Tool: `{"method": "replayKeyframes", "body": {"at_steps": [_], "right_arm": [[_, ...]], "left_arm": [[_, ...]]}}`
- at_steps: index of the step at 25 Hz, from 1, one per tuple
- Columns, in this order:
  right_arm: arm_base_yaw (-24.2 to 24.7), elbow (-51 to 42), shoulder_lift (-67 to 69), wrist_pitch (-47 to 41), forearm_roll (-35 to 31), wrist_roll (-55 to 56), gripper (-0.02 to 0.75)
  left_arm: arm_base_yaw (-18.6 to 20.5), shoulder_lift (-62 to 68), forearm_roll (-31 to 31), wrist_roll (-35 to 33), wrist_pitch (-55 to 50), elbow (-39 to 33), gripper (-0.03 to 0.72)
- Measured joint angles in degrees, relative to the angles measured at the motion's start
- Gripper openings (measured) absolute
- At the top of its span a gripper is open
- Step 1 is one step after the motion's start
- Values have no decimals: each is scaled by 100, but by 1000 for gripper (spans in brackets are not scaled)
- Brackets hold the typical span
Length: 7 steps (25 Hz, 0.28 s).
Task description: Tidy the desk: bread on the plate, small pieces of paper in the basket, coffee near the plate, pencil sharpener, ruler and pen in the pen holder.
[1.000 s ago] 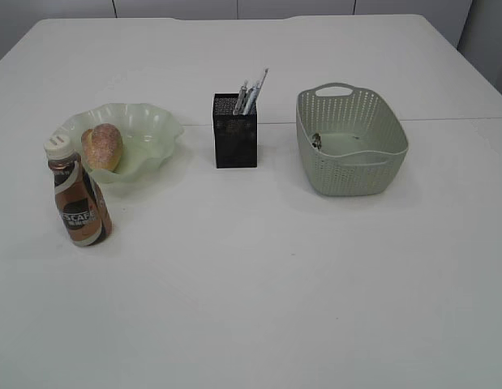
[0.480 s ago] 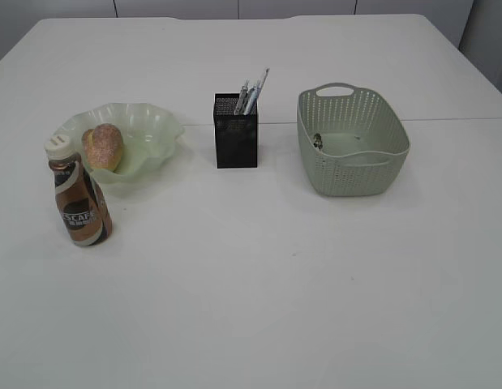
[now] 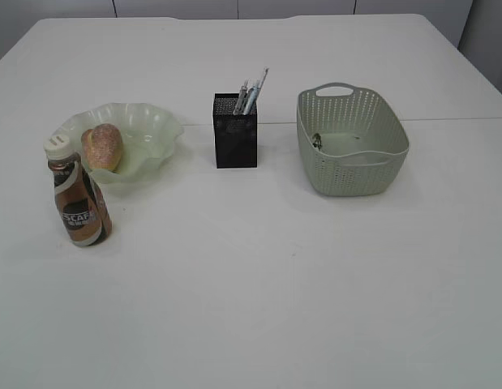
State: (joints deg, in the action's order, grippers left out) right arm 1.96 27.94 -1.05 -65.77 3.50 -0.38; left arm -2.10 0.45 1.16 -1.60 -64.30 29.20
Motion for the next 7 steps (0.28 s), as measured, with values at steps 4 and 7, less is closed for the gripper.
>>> {"method": "replayKeyframes", "body": {"at_steps": [4, 7], "right_arm": [[0, 0, 0, 0, 0, 0, 517], [0, 0, 0, 0, 0, 0, 517]], "left_arm": [[0, 0, 0, 0, 0, 0, 307], [0, 0, 3, 0, 0, 0, 307]]}}
